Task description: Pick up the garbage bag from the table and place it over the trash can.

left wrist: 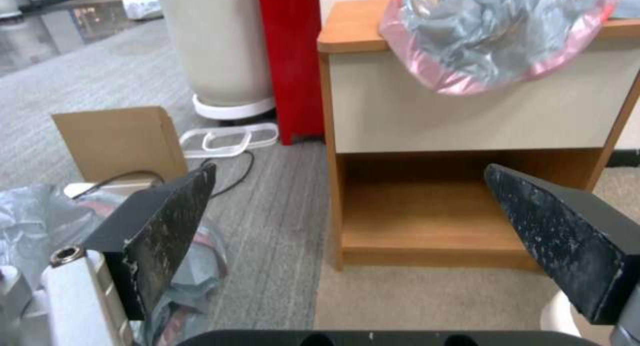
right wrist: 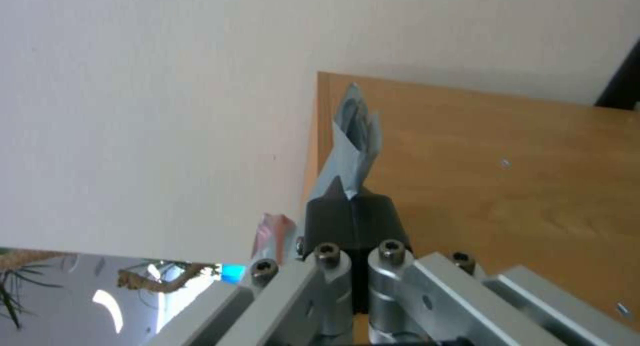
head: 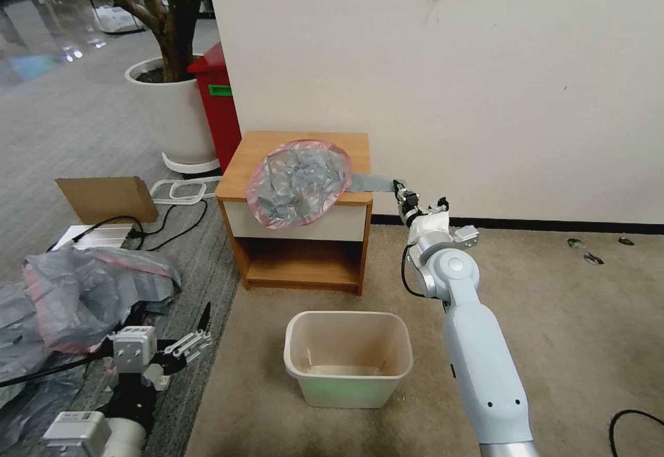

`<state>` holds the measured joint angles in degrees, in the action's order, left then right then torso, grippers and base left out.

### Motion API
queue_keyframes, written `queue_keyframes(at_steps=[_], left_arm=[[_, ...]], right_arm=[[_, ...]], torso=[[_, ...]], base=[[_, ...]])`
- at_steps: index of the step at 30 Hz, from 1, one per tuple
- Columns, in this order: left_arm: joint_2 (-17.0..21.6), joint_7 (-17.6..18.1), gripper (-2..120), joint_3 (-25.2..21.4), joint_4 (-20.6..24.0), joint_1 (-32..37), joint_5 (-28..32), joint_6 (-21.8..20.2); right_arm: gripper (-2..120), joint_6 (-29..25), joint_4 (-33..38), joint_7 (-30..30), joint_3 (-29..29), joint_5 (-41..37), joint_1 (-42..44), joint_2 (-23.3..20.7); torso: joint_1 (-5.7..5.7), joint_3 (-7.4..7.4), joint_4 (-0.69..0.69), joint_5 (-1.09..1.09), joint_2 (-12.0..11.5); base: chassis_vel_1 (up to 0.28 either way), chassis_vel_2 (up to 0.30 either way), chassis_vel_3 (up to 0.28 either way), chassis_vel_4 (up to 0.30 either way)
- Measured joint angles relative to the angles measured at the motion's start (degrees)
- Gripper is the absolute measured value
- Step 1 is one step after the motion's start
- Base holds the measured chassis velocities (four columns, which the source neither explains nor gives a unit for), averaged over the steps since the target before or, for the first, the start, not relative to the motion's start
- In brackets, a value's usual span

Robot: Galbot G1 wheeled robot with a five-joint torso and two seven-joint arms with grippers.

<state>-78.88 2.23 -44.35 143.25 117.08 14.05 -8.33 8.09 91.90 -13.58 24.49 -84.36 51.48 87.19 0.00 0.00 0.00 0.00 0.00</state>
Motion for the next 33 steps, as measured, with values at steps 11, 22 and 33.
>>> queue_keyframes(at_steps=[11,22,33], left_arm=[[0.68,0.0,100,1.48,-0.01,-0.2,-0.23,0.19],[1.55,0.01,100,1.68,-0.01,-0.65,-0.31,0.14],[1.42,0.03,100,2.52,-0.01,-1.16,-0.36,0.09]], right_arm=[[0,-1.05,14.65,-5.15,-2.42,-3.08,9.51,-2.95],[0,-1.12,29.54,-6.86,-7.81,-1.72,21.26,-5.73],[0,-0.67,37.71,-7.44,-15.31,0.56,29.86,-8.47]], torso=[[0.0,0.0,0.0,0.0,0.0],[0.0,-0.01,0.0,-0.01,0.01],[0.0,-0.01,0.0,0.0,0.0]], base=[[0.0,0.0,0.0,0.0],[0.0,0.0,0.0,0.0],[0.0,0.0,0.0,0.0]])
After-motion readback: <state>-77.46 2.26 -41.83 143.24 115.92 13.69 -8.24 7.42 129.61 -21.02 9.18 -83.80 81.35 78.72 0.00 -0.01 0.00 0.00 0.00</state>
